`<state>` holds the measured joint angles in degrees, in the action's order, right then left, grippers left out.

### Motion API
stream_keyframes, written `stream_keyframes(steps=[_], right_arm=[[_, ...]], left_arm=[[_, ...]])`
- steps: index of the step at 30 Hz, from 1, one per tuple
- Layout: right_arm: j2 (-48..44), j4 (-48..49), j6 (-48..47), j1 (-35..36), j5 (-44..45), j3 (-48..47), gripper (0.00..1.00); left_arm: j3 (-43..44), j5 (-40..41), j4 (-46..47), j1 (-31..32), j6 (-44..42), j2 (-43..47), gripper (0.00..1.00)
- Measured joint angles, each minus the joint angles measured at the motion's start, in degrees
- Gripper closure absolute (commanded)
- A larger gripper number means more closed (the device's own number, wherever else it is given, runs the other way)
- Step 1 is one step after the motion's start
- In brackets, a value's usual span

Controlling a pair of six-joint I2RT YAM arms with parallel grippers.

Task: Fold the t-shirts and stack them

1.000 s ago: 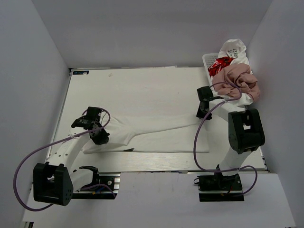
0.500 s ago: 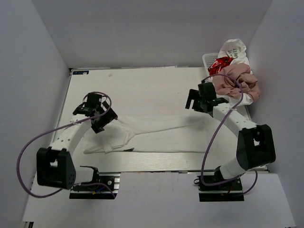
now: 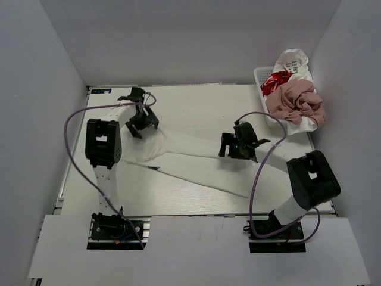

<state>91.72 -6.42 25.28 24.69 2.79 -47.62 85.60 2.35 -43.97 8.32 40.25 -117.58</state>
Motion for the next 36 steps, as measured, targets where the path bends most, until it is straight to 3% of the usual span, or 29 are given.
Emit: stream_keyframes(steps=[4, 6, 8, 12, 14, 19, 25, 29, 33, 36], right_arm=[[-7.8, 2.3, 0.9, 7.5, -0.1, 8.5, 0.1], [-11.8, 2.9, 1.6, 14.1, -2.3, 12.3, 0.1], [-13.5, 4.7, 1.7, 21.7, -5.7, 14.4, 0.1], [-11.0, 8.0, -0.9, 34.6, -10.5, 13.4, 0.1], [-9.4, 8.3, -3.7, 37.4, -11.7, 12.0, 0.1], [-5.5, 7.9, -9.3, 40.8, -13.6, 8.1, 0.1], [-4.9, 6.6, -13.4, 42.5, -13.9, 6.8, 0.1], [-9.6, 4.8, -14.5, 43.7, -13.6, 6.8, 0.1], [-18.3, 5.3, -13.6, 44.0, -11.7, 6.9, 0.1], [-23.4, 4.9, -11.2, 44.0, -9.1, 7.7, 0.1]], left_arm=[[32.5, -3.4, -2.2, 0.0, -3.5, -19.8, 0.01], [50.2, -8.3, 1.5, 0.0, -4.3, -30.8, 0.01], [59.6, -15.3, 9.0, 0.2, -3.4, -38.2, 0.01], [58.0, -26.0, 25.1, 1.3, 2.2, -41.6, 0.01], [63.8, -29.4, 31.1, 2.3, 4.3, -46.8, 0.01], [59.7, -30.3, 42.8, 4.9, 6.3, -47.4, 0.01], [59.5, -27.2, 43.0, 6.4, 6.2, -46.8, 0.01], [56.3, -24.7, 39.3, 6.4, 4.4, -42.9, 0.01], [48.5, -23.0, 30.2, 5.9, -0.8, -31.9, 0.01], [36.4, -20.6, 22.6, 5.6, -5.7, -15.4, 0.01]])
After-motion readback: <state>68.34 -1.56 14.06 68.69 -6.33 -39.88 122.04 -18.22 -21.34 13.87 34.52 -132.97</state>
